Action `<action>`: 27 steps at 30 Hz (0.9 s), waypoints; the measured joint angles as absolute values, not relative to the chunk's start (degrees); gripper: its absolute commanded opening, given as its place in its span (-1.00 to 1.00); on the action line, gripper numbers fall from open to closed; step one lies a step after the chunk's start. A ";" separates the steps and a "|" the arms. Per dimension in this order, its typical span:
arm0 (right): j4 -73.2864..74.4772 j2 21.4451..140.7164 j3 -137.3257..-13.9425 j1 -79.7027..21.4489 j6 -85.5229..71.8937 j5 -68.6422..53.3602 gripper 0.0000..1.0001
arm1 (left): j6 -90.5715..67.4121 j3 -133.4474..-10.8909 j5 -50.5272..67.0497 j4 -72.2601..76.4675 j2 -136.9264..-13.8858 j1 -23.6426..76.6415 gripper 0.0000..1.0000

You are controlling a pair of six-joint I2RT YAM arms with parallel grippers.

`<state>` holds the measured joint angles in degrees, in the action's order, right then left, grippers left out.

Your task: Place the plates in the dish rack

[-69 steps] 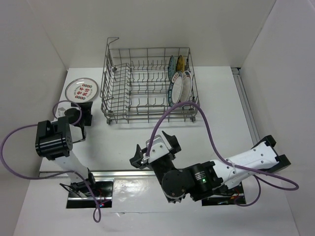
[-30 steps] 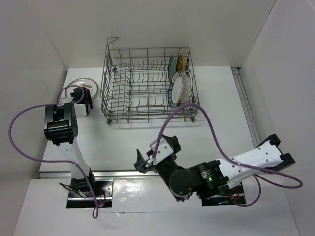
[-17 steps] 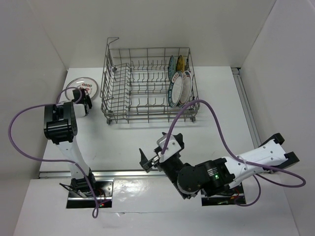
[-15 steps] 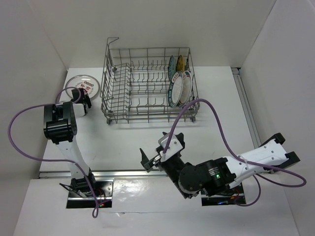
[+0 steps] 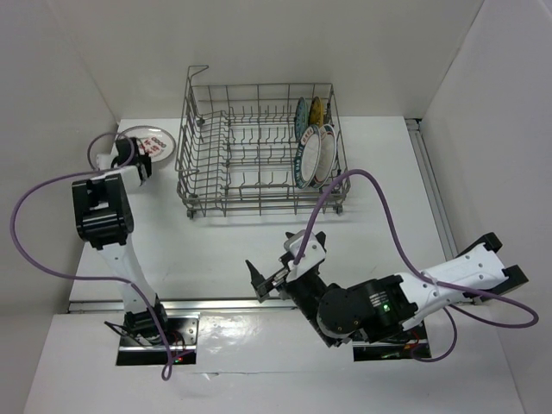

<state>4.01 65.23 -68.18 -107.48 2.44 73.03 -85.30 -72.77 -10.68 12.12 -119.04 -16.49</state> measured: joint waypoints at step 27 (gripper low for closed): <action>2.57 56.75 -65.41 -89.43 4.12 59.77 1.00 | -29.47 -97.58 -42.39 -19.27 -77.32 -4.80 -1.00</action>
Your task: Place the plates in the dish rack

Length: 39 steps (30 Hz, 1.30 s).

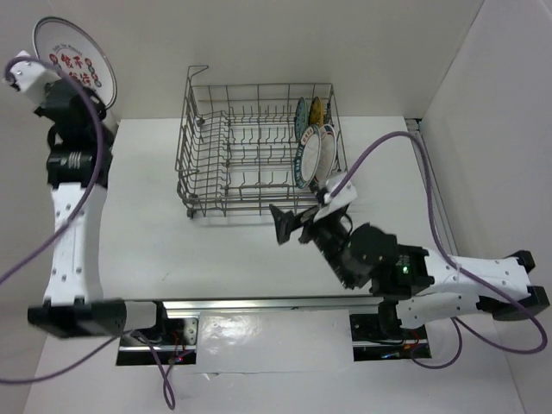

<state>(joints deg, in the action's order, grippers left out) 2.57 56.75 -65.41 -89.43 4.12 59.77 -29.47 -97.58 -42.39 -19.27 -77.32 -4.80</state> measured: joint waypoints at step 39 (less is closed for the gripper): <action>5.69 103.13 -124.05 -47.83 14.35 49.06 1.00 | -31.46 -58.81 28.40 -19.70 -40.62 -5.23 -1.00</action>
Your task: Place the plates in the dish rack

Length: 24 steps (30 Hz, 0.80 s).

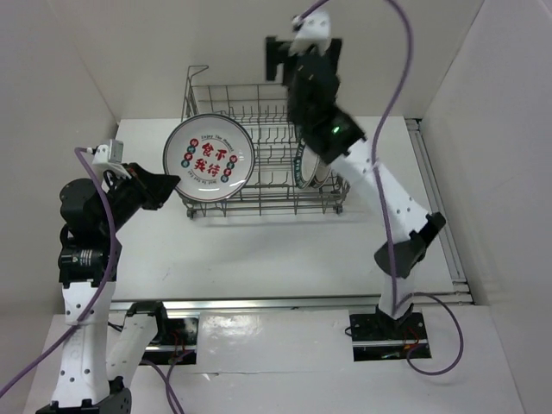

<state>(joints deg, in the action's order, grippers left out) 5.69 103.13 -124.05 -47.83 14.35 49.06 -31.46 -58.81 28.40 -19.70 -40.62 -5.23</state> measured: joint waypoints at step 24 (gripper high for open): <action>-25.82 83.07 -74.56 -18.24 -28.36 -51.44 1.00 | -31.59 -55.59 37.93 -10.63 -44.93 -4.99 -1.00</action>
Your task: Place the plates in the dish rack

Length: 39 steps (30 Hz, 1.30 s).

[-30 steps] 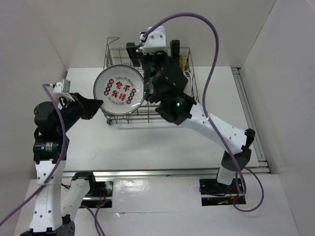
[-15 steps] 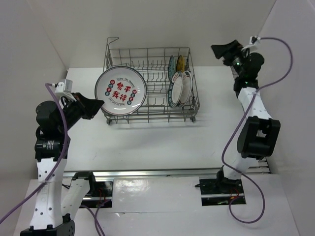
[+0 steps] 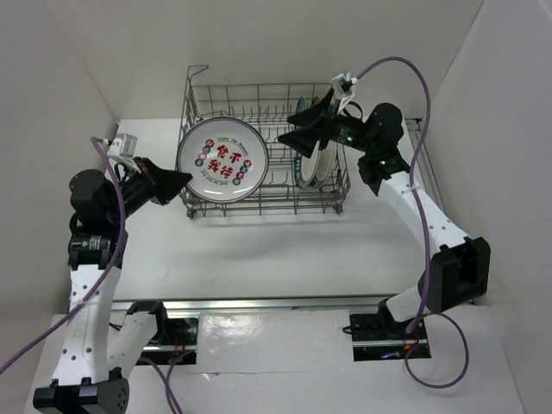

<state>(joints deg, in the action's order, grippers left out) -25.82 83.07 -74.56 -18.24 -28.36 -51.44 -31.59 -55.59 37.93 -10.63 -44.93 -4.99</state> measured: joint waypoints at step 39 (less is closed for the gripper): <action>13.63 85.19 -84.23 -50.26 -17.17 51.18 -1.00 | -29.28 -50.26 35.14 -16.27 -33.74 -2.83 1.00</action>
